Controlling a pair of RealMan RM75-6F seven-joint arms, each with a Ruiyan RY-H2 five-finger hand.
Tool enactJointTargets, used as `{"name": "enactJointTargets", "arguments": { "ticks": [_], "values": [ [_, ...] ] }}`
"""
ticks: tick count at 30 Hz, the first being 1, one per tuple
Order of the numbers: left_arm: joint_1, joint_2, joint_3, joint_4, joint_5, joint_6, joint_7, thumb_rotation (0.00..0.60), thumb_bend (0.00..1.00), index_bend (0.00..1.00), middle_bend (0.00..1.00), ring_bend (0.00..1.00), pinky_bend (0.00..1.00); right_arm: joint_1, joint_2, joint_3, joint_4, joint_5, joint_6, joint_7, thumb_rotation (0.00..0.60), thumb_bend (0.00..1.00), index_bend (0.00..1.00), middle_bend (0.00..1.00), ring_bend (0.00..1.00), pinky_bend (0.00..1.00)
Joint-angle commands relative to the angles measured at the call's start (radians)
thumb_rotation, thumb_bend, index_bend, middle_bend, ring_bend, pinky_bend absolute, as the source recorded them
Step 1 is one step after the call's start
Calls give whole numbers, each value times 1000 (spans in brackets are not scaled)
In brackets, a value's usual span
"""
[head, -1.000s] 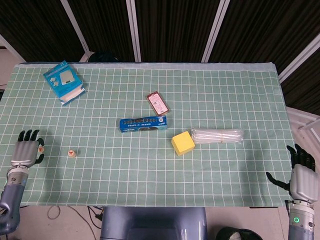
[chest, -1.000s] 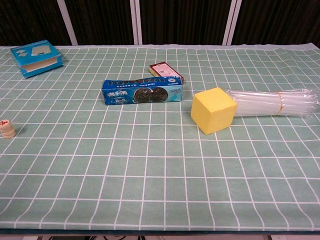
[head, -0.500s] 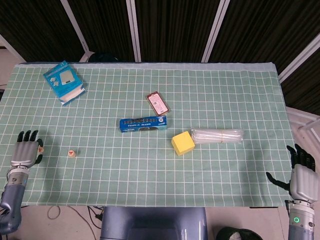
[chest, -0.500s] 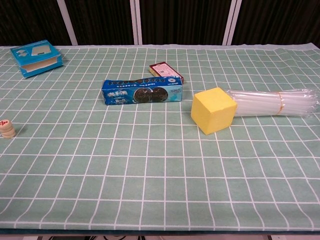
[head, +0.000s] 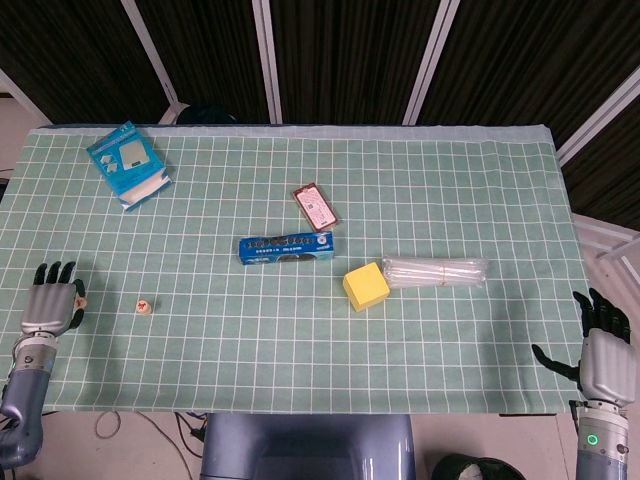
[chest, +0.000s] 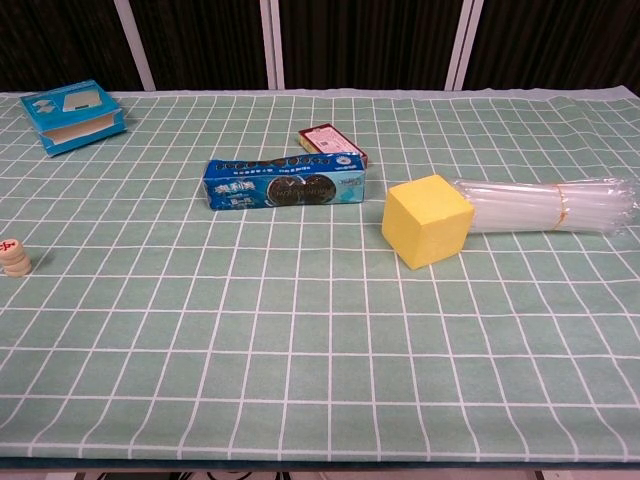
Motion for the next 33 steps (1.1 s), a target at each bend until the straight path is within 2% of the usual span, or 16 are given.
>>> {"name": "enactJointTargets", "arguments": {
  "ticks": [1,12,25,33],
  "values": [
    [0,0,0,0,1,0,0,600,336,466,74,0,0,0,0,0,0,0,0,0,600,267,118,52,9,0],
    [11,29,1,-46,20,18,-26,600,339,477,78,0,0,0,0,0,1,-1,1,2,600,266,118,52,9,0],
    [17,161,-4,-307,108,129,-11,600,338,477,77,0,0,0,1,0,2,-3,2,2,600,267,118,52,9,0],
    [14,191,10,-422,159,175,37,600,339,477,77,0,0,0,0,1,3,-4,4,2,600,267,118,52,9,0]
  ]
}}
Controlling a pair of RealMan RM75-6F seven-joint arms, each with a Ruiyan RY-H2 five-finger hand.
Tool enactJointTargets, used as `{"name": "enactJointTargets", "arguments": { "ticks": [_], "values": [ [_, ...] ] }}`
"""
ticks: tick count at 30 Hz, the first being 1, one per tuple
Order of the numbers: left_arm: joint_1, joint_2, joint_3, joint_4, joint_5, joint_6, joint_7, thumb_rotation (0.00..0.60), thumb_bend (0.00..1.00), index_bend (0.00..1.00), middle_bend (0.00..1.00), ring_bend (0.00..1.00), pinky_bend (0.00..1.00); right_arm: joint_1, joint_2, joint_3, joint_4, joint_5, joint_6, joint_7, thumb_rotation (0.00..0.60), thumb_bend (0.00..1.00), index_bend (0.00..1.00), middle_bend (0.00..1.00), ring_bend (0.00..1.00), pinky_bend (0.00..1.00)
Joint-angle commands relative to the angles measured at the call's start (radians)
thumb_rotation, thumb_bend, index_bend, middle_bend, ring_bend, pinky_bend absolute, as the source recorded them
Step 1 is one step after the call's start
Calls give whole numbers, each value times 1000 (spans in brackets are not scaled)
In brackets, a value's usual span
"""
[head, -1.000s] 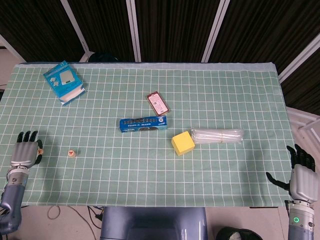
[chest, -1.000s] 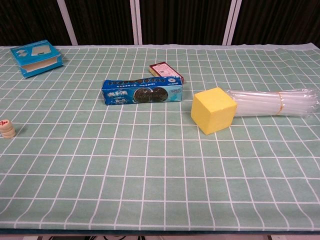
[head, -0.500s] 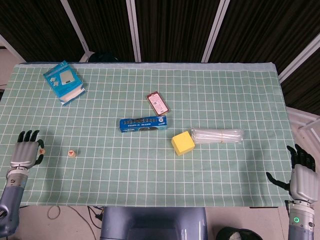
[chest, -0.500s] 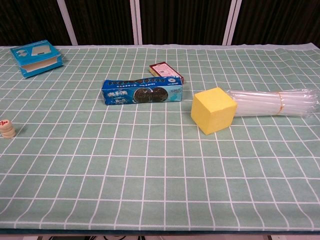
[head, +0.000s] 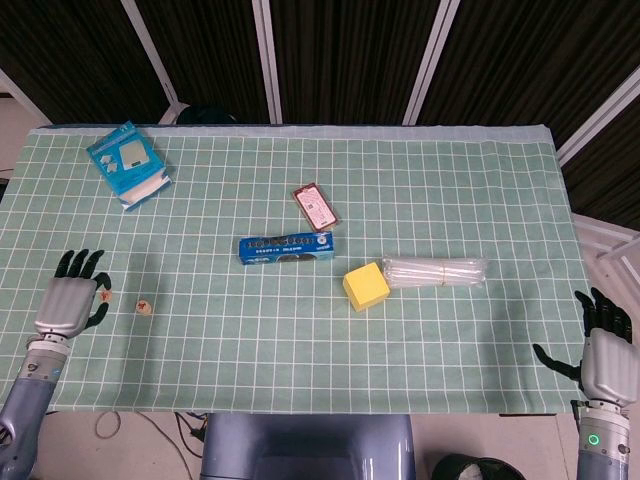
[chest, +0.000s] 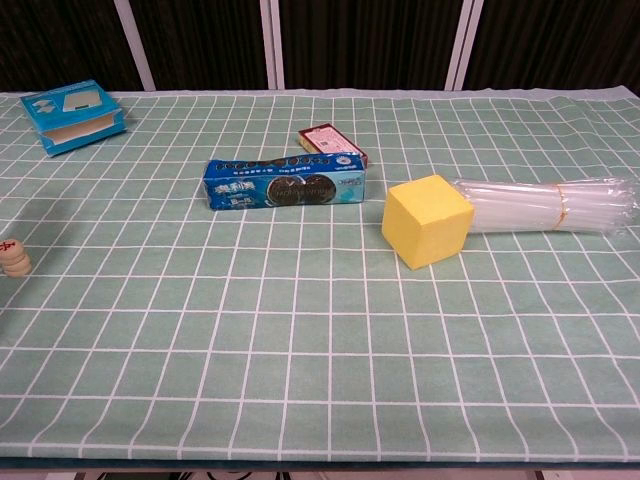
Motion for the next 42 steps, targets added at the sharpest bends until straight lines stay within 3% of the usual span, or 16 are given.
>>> {"name": "enactJointTargets", "arguments": {
  "ticks": [1,42],
  "values": [
    [-1,8,6,-32,18,19,22,600,338,477,77,0,0,0,0,0,1,0,0,0,600,267,118,52,9,0],
    [-43,-79,30,-39,-10,1,148,600,338,451,77,0,0,1,0,4,2,6,0,1,600,266,118,52,9,0]
  ]
}}
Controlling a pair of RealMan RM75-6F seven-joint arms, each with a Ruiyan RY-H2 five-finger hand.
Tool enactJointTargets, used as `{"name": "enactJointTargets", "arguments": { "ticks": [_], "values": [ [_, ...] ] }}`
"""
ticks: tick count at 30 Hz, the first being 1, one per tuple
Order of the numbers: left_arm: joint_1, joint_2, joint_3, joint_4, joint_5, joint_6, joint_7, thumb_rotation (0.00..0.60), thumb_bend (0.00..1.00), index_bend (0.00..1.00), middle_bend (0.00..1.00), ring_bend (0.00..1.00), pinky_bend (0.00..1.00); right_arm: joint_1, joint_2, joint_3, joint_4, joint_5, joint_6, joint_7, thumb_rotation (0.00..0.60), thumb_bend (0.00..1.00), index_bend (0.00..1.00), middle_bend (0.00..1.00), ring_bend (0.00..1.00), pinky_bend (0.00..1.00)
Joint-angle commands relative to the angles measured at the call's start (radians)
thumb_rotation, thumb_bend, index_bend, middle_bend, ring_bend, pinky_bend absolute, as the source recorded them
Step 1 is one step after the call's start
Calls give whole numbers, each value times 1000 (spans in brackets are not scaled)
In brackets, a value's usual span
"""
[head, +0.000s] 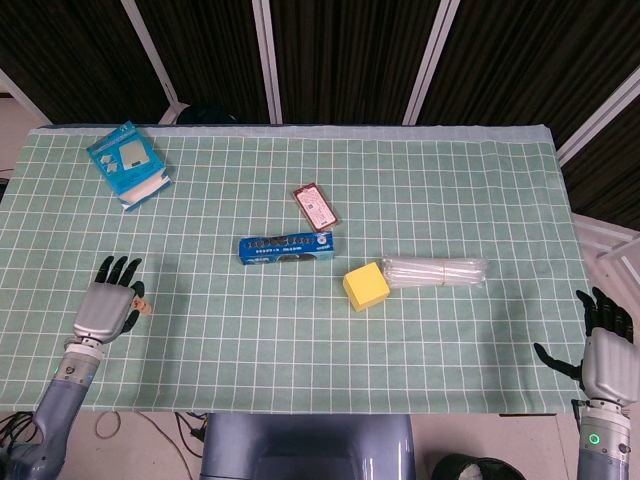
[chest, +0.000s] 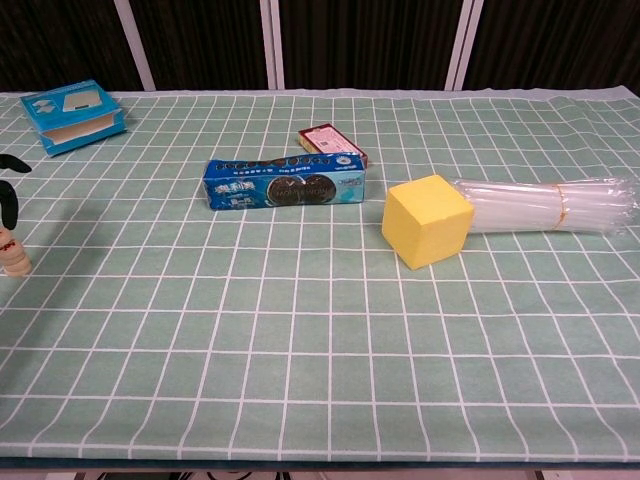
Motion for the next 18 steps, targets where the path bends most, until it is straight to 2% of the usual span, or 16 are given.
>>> {"name": "enactJointTargets", "arguments": {
  "ticks": [1,18],
  "values": [
    [0,0,0,-1,-1,1,-1,600,338,451,77,0,0,0,0,0,0,0,0,0,600,266,118,52,9,0],
    [-4,-9,5,5,-5,1,8,600,338,436,77,0,0,-1,0,1,1,1,1,1,600,266,118,52,9,0]
  ]
}}
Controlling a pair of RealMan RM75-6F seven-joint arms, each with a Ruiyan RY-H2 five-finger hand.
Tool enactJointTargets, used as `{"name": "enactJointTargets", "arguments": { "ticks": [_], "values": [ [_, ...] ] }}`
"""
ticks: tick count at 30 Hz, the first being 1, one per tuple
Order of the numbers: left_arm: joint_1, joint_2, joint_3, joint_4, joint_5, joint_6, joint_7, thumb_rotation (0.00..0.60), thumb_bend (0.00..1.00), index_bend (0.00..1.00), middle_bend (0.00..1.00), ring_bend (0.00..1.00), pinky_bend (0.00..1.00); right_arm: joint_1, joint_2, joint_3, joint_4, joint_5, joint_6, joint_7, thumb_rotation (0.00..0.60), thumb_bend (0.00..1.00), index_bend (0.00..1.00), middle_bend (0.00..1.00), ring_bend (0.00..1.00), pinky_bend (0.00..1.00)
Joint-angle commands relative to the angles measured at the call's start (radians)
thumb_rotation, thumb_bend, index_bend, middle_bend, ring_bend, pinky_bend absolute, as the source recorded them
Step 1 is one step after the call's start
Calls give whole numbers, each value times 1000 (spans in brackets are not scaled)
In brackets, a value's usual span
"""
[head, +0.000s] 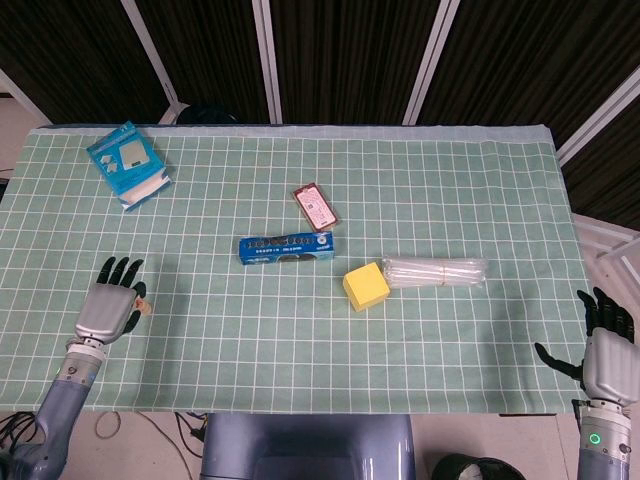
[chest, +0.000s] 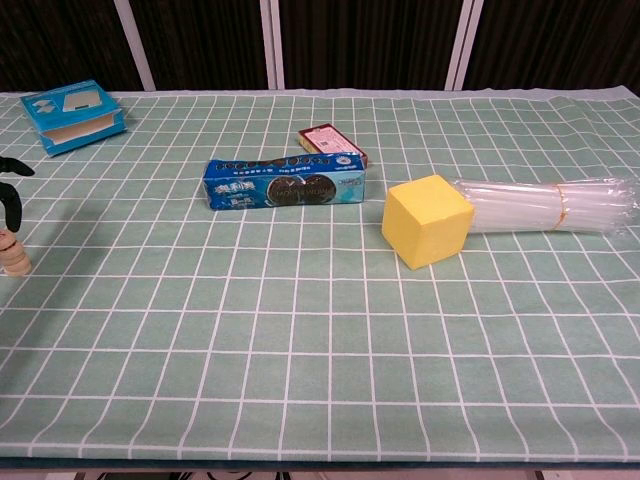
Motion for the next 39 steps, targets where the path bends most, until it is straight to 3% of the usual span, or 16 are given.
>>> {"name": "enactJointTargets", "arguments": {
  "ticks": [1,13,22,30,39],
  "values": [
    [0,0,1,0,1,1,0,600,338,435,77,0,0,0,0,0,0,0,0,0,600,266,118,52,9,0],
    [0,0,6,0,0,3,3,600,338,430,77,0,0,0,-1,1,0,1,2,-1,600,267,118,52,9,0],
    [26,45,1,-48,22,58,-39,600,336,369,72,0,0,0,-1,1,0,1,3,-4,600,267,118,52,9,0],
    [90,140,8,-141,75,170,-108,600,321,113,46,0,0,1,-3,-2,2,-7,4,-6,600,266,118,52,8,0],
    [187,195,19,-90,151,304,-351,600,319,0,18,0,0,6,12,-29,30,-104,-8,54,600,266,118,52,6,0]
  ]
}}
